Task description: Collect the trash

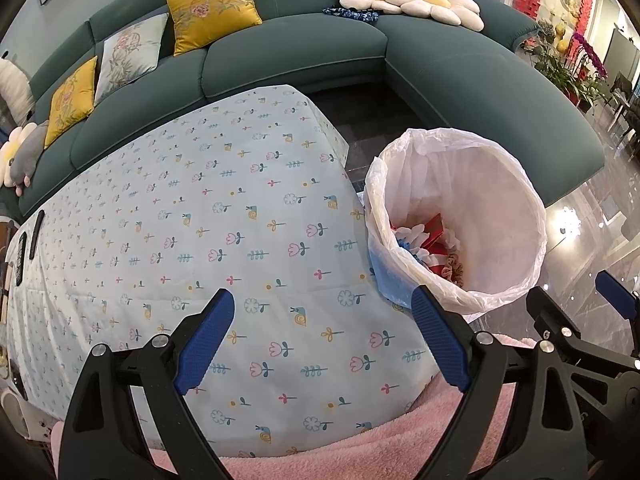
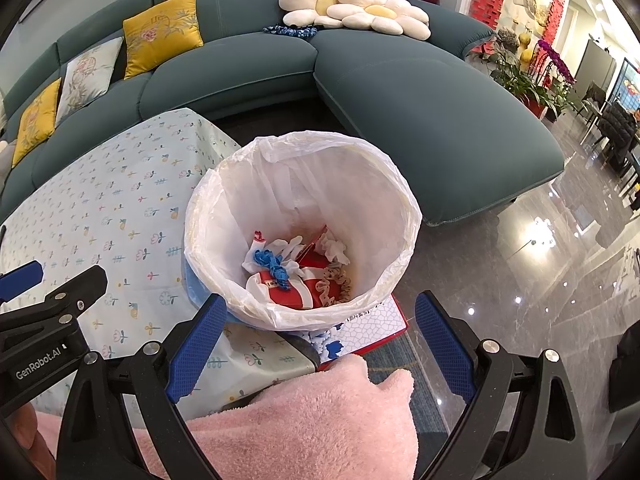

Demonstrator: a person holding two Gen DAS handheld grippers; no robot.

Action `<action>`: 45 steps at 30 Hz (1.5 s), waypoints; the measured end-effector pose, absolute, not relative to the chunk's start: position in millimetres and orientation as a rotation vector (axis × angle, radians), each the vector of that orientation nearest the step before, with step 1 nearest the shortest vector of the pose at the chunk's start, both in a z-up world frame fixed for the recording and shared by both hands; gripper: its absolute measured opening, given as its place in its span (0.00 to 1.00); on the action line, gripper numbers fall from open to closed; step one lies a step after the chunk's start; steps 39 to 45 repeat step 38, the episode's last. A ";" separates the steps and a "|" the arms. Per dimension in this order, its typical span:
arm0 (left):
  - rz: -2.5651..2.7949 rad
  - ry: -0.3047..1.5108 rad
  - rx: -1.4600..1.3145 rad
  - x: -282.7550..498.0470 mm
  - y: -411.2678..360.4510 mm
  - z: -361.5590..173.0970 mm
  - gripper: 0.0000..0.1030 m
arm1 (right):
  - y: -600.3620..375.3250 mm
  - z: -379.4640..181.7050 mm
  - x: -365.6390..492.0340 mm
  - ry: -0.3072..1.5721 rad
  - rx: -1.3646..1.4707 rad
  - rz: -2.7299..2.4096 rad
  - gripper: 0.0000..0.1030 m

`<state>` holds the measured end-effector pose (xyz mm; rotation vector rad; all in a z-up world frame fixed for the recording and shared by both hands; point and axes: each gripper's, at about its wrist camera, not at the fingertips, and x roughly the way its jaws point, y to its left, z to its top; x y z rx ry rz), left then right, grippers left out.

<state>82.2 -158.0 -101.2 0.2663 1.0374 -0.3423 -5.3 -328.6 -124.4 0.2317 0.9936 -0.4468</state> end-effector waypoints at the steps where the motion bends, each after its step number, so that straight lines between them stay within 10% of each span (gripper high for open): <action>1: -0.344 1.038 0.267 82.2 -158.1 -101.1 0.83 | -328.7 -124.4 -5.5 0.993 0.232 -0.447 0.89; 45: -0.375 1.044 0.297 80.1 -160.7 -106.7 0.83 | -330.1 -125.7 -7.0 0.995 0.237 -0.451 0.89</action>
